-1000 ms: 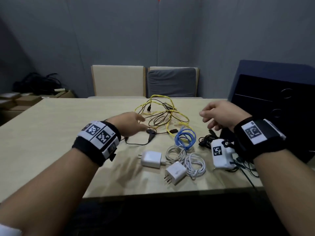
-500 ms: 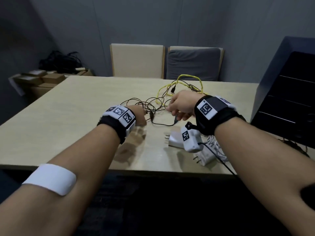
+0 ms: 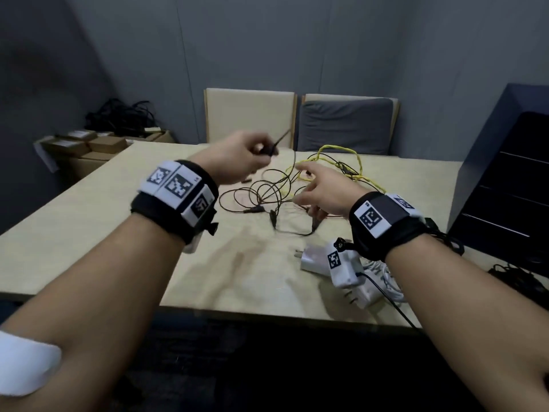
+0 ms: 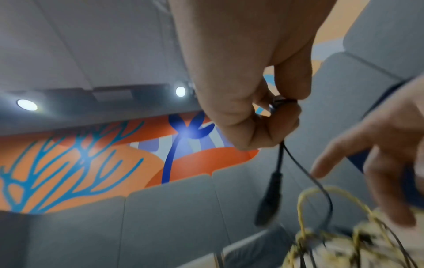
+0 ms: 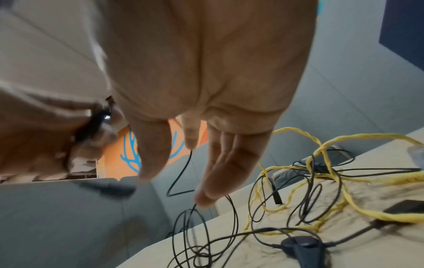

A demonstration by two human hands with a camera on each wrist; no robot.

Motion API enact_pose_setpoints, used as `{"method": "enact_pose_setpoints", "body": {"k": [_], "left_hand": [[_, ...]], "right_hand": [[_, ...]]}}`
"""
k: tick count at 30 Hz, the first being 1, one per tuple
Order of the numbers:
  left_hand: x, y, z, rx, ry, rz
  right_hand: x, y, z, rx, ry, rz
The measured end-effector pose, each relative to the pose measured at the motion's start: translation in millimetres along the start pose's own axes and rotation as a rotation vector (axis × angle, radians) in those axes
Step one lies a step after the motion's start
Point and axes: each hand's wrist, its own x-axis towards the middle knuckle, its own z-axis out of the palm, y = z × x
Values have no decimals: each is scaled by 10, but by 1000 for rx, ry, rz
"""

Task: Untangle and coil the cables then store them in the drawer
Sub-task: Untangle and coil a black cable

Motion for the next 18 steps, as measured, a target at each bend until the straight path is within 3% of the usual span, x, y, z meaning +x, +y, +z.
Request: {"method": "enact_pose_setpoints", "body": {"k": [4, 8, 12, 14, 18], "left_hand": [[-72, 439, -195, -109, 17, 184], [-178, 654, -225, -205, -23, 291], [-234, 662, -209, -339, -51, 343], [-191, 573, -180, -377, 8, 295], [-28, 144, 33, -335, 88, -12]], "right_hand": [[-23, -182, -1, 55, 84, -121], [-23, -359, -132, 194, 266, -128], [-21, -441, -241, 262, 137, -141], [-24, -515, -328, 413, 213, -170], [-132, -705, -601, 724, 276, -205]]}}
